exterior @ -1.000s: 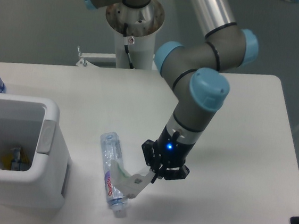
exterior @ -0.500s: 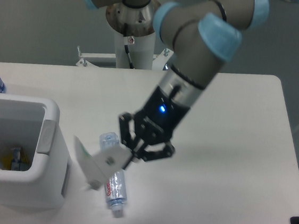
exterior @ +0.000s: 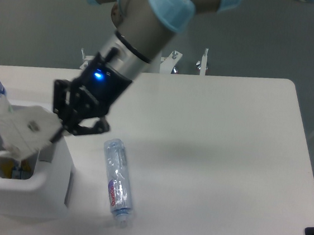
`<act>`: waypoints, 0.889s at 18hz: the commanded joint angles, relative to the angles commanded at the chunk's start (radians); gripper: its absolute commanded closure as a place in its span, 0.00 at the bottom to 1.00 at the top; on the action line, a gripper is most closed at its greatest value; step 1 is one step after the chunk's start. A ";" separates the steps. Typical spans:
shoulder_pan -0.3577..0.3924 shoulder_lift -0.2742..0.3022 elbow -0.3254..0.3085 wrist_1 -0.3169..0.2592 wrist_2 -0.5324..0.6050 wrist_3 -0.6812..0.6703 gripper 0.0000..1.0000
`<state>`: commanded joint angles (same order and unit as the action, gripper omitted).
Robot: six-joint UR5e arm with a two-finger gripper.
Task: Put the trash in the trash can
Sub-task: 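Carry the wrapper over the white bin and open the gripper, then move the gripper back to the clear water bottle and lower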
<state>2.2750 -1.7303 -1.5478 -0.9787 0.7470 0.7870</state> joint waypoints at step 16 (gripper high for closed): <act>0.038 -0.073 0.080 0.045 0.009 -0.077 0.00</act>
<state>2.3131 -1.8038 -1.4682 -0.9342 0.7562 0.7104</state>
